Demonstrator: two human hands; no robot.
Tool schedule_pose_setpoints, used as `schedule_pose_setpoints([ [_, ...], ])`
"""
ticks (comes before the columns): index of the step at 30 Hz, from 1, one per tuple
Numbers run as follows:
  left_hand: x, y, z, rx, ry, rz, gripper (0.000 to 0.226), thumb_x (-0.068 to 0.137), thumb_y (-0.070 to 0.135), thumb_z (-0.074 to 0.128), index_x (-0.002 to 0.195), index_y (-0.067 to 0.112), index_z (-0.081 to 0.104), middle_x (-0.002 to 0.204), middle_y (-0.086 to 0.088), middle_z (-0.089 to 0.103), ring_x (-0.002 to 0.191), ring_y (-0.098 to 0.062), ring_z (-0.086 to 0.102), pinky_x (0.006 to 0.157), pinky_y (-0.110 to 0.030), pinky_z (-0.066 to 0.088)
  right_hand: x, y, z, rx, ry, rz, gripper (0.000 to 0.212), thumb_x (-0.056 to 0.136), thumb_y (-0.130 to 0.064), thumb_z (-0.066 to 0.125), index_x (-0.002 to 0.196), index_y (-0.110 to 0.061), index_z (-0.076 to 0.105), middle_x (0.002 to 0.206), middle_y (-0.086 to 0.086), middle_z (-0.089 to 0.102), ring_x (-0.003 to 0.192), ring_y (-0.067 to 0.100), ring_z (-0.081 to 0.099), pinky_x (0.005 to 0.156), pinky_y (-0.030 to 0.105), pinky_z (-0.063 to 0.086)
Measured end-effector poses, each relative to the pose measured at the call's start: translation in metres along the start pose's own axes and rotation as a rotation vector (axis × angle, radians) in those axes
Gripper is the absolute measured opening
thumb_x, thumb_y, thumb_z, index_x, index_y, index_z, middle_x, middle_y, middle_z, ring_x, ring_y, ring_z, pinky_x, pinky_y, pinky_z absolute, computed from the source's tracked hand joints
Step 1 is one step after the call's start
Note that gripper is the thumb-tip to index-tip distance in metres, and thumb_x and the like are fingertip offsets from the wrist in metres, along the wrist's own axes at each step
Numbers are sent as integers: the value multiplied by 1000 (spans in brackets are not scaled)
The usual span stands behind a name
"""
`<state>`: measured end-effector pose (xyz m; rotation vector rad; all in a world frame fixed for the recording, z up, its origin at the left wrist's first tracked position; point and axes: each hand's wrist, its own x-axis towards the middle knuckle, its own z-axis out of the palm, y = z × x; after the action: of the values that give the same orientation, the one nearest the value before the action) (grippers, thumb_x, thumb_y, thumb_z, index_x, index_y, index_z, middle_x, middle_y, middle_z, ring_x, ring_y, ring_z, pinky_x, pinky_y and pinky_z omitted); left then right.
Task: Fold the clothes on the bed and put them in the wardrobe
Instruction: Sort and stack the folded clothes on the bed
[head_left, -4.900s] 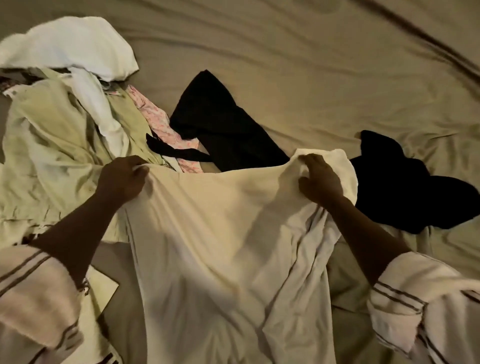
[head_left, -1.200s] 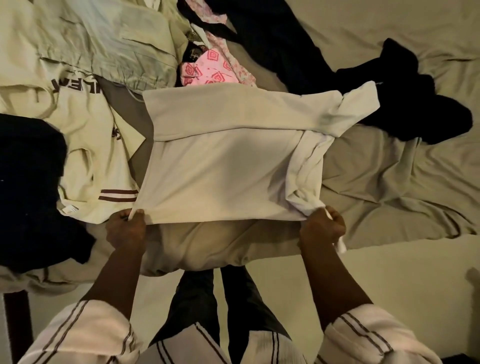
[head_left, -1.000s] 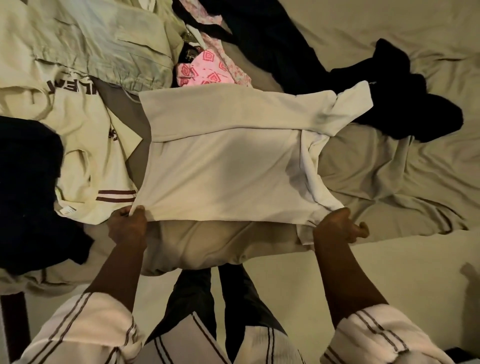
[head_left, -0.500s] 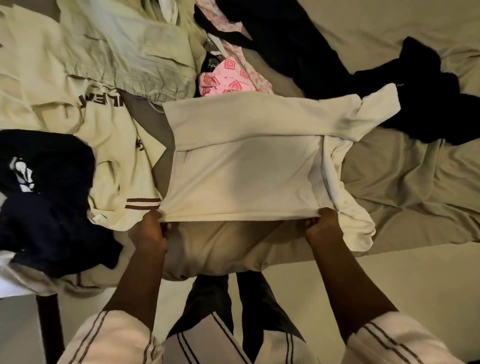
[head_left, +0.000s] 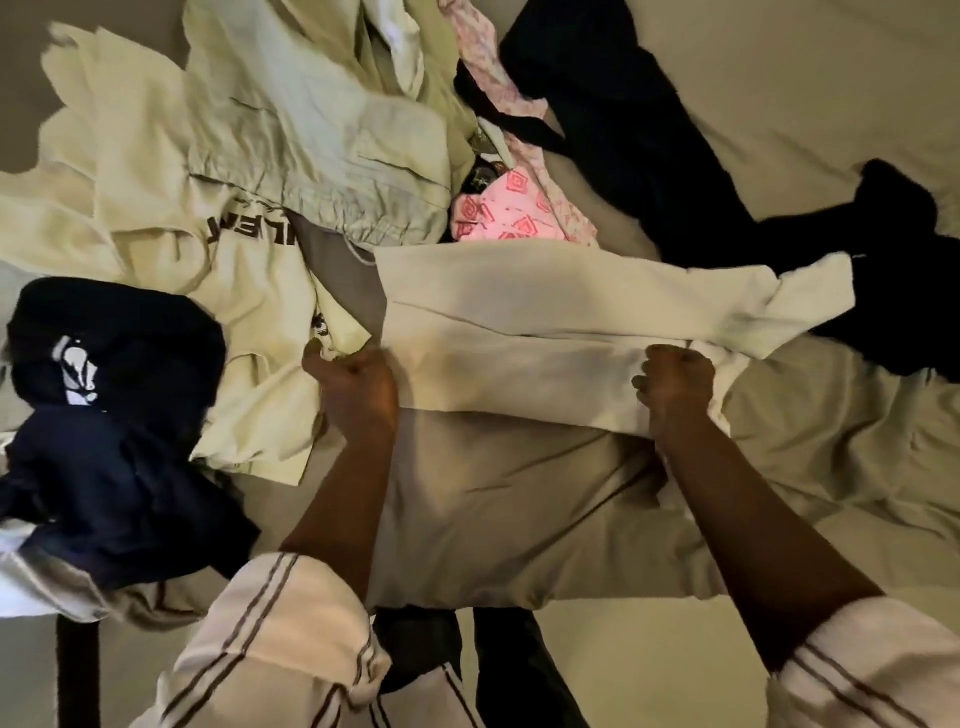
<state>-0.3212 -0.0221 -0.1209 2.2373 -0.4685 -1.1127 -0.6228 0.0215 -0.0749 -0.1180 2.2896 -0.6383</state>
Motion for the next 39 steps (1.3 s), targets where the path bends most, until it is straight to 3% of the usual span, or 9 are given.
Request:
schedule_pose_setpoints([
  [5, -4, -33, -16, 305, 78, 141, 37, 90, 18, 64, 123, 16, 46, 115, -11, 68, 110, -35, 63, 86, -38, 44, -33, -38, 93, -371, -243, -764, 20, 92, -15, 64, 109, -16, 73, 103, -1, 71, 93, 17, 64, 83, 16, 40],
  [8, -2, -46, -11, 297, 88, 146, 44, 89, 27, 70, 122, 20, 42, 114, -7, 65, 106, -31, 63, 88, -40, 48, -42, -73, 164, -543, -458, -1016, 28, 94, -20, 64, 121, -16, 70, 120, 5, 68, 112, 22, 64, 99, 31, 46],
  [12, 1, -45, -1, 229, 149, 80, 50, 87, 29, 76, 121, 16, 42, 117, -7, 67, 107, -31, 67, 90, -39, 52, -57, -112, 236, -986, -544, -1172, 49, 97, -36, 60, 142, -19, 53, 146, 10, 50, 132, 33, 53, 105, 44, 47],
  [18, -3, -56, 4, 341, 82, 181, 53, 89, 13, 71, 132, 11, 42, 114, -16, 73, 109, -37, 68, 91, -42, 51, -70, -131, 265, -1367, -377, -1421, 43, 97, -33, 59, 134, -13, 55, 128, 13, 67, 121, 39, 62, 94, 44, 49],
  [22, 7, -65, -17, 128, 66, 195, 45, 87, 0, 69, 127, 10, 51, 104, -9, 71, 96, -29, 69, 79, -22, 43, -71, -137, 264, -1538, -557, -1570, 39, 97, -32, 54, 133, -17, 54, 122, 17, 66, 114, 41, 64, 84, 42, 49],
  [26, 14, -77, -31, 59, -15, 242, 47, 89, -2, 67, 131, 11, 50, 124, -5, 66, 112, -23, 66, 84, -6, 41, -68, -133, 258, -1772, -524, -1645, 44, 99, -23, 52, 142, -20, 48, 124, 13, 65, 114, 38, 64, 78, 37, 42],
  [28, 13, -77, -32, 40, -63, 243, 55, 88, -4, 67, 137, 14, 48, 131, -2, 64, 119, -17, 64, 91, -2, 42, -69, -134, 263, -1806, -488, -1661, 41, 99, -18, 53, 140, -17, 50, 125, 15, 65, 114, 39, 64, 83, 40, 48],
  [35, 24, -54, -44, 160, -65, 262, 58, 87, -1, 62, 135, 25, 44, 109, 11, 68, 108, -21, 69, 93, -38, 55, -70, -138, 270, -1292, -320, -1609, 25, 102, -17, 47, 127, -12, 52, 100, 19, 71, 94, 43, 68, 76, 43, 47],
  [39, 45, -42, -55, 160, 69, 254, 45, 90, -1, 58, 128, 18, 47, 119, 1, 70, 110, -25, 67, 89, -30, 46, -65, -128, 275, -1052, -319, -1532, 19, 104, -24, 48, 119, -15, 54, 95, 13, 74, 89, 40, 69, 73, 41, 46],
])
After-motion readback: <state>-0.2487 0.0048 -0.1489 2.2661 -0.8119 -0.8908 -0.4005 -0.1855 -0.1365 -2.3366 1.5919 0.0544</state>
